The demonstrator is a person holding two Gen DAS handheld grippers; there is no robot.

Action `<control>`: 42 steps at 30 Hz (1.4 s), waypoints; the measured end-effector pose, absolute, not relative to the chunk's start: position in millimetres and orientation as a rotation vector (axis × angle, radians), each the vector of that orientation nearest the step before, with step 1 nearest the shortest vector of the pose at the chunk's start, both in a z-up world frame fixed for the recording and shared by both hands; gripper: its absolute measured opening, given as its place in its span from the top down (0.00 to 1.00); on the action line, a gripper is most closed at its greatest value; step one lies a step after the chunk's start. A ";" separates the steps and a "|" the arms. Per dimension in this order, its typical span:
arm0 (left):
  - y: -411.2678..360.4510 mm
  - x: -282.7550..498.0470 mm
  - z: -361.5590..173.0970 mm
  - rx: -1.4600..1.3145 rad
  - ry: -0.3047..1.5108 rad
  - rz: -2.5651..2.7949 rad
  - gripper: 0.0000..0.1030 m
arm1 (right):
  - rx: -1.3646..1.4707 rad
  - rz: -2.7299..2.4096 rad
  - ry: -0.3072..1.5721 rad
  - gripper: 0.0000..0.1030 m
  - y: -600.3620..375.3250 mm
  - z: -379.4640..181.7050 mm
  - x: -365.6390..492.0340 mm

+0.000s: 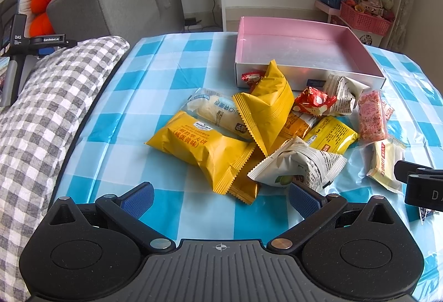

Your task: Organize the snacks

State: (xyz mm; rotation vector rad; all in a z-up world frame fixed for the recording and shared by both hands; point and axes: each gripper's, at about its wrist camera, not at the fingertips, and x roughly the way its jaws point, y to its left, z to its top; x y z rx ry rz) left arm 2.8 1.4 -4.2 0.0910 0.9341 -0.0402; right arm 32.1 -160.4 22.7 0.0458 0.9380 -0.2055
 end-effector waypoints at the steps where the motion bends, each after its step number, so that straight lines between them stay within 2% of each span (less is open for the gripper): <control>1: 1.7 3.0 -4.6 0.091 0.936 -0.040 0.00 | 0.046 -0.206 0.937 0.00 -160.1 22.4 31.9; 30: 0.0 6.8 -4.2 0.102 0.944 -0.053 0.00 | 0.045 -0.208 0.940 0.00 -160.2 21.4 32.1; 42: -4.5 51.3 16.9 0.130 0.902 -0.163 0.00 | 0.124 -0.100 0.997 0.00 -183.7 41.2 73.5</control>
